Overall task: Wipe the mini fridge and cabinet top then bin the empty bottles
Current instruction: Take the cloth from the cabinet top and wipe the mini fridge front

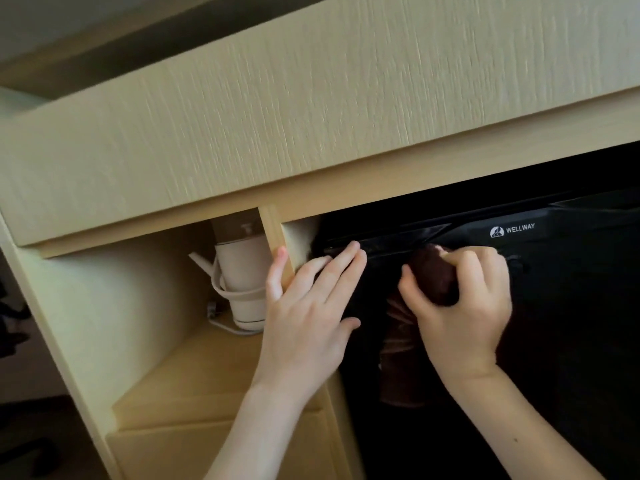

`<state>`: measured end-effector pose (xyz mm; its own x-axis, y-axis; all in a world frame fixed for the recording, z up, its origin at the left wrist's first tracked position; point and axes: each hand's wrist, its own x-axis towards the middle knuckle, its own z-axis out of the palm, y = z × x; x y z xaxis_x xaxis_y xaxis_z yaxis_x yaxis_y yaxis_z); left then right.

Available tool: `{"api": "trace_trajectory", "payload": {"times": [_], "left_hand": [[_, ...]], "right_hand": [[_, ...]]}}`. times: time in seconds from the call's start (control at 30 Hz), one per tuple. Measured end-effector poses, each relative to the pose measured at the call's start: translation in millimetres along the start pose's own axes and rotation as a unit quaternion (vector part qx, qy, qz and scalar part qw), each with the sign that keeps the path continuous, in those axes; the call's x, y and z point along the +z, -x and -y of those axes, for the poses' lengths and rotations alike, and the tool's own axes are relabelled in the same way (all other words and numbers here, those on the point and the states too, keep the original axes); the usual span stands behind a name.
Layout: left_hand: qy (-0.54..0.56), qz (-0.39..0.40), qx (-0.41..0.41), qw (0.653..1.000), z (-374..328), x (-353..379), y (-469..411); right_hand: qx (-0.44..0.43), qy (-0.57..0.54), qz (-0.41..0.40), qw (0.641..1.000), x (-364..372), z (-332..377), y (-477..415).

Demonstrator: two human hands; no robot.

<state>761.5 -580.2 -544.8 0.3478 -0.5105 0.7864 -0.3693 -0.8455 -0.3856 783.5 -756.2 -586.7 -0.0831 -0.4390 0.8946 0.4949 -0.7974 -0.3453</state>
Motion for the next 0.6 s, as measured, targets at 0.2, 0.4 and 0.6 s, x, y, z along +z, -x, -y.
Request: {"api": "trace_trajectory", "payload": {"times": [0.2,0.4,0.6], "left_hand": [[-0.004,0.013,0.002,1.000,1.0,-1.7,0.0],[-0.036,0.002,-0.030,0.999,-0.9,-1.2,-2.6],[-0.058,-0.003,-0.038,0.998,-3.4,0.7,-3.0]], "right_hand": [[-0.213,0.005,0.165,0.963,-5.1,-7.1,27.6],[-0.085,0.008,0.118,0.989,-22.7,-23.0,33.3],[-0.121,-0.017,0.113,0.986,6.7,8.1,24.3]]}}
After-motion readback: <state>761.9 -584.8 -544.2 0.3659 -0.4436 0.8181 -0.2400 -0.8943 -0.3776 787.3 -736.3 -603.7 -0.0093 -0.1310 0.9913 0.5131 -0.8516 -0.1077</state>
